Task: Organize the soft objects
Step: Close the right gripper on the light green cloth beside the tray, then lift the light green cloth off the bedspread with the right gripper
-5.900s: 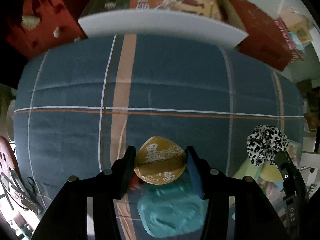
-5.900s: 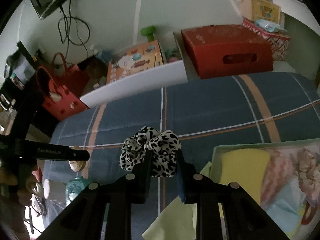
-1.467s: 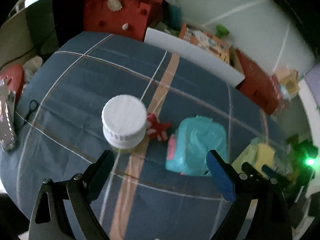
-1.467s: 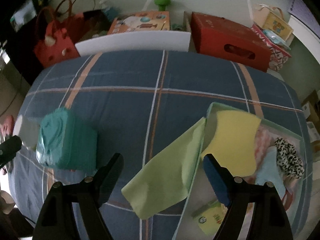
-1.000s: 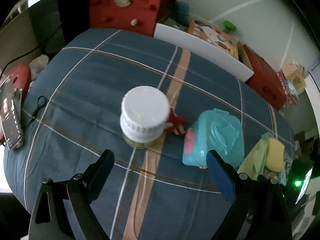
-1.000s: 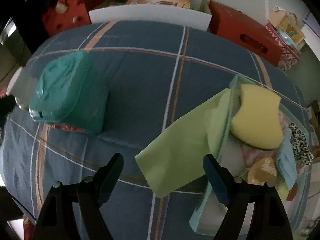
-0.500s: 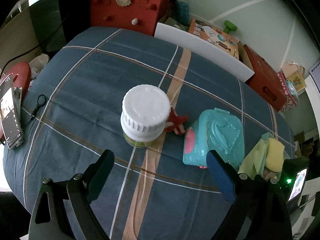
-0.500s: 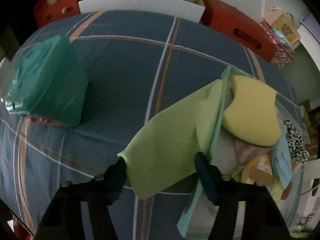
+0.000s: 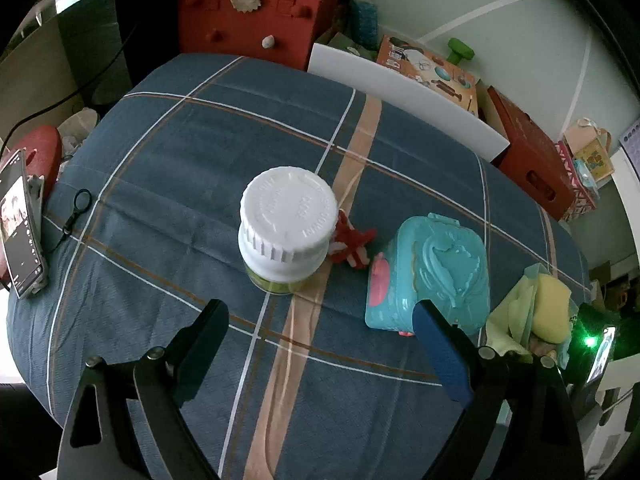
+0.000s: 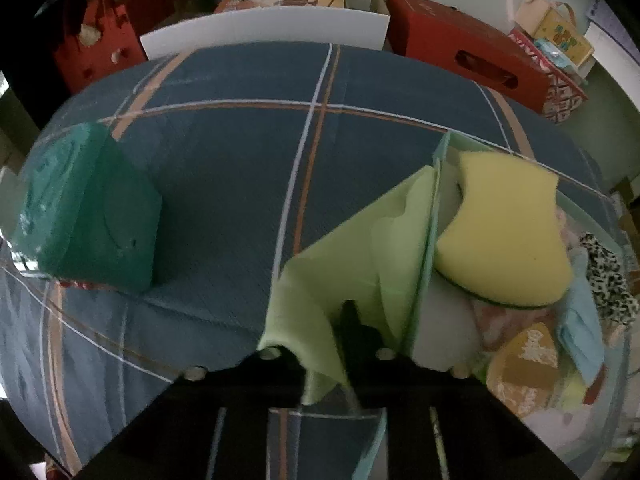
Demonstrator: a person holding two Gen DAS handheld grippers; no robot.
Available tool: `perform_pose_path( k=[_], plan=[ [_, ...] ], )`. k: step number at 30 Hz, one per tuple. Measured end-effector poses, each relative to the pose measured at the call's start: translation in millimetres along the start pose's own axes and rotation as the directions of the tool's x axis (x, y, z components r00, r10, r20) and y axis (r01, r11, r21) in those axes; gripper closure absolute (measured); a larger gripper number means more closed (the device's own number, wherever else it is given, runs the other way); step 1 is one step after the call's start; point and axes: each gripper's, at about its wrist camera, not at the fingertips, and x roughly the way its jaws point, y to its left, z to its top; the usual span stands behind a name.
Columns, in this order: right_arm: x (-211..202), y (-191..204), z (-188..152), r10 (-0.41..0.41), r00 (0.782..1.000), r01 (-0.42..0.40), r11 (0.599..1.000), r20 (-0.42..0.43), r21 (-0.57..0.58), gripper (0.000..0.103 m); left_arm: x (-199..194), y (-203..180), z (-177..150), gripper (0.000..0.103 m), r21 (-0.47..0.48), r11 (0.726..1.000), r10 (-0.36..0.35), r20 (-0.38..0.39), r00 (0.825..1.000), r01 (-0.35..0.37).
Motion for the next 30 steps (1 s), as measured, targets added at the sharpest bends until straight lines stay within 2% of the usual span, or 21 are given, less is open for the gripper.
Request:
perform_pose_path(
  k=[7,14,25,30],
  plan=[
    [-11.6,-4.9,2.7,0.034,0.998,-0.035,0.999,0.056,0.026,0.095,1.2,-0.2,-0.2,0.01,-0.001,1.0,0.001,-0.002,1.0,-0.001],
    [-37.1,-4.3,10.7,0.057,0.986,-0.064,0.997,0.157,0.036,0.097,1.6,-0.3,-0.7,0.01,0.0,1.0,0.003,-0.001,1.0,-0.003],
    [-78.0,-9.9,12.8,0.073,0.952,-0.094,0.994,0.298,0.056,0.099,1.9,-2.7,-0.8,0.01,0.007,1.0,0.006,0.0,1.0,-0.006],
    [-105.8,-13.5,14.3,0.065,0.919,-0.095,0.994,0.389,0.057,0.099,1.1,-2.5,-0.3,0.01,0.005,1.0,0.007,0.001,1.0,-0.007]
  ],
)
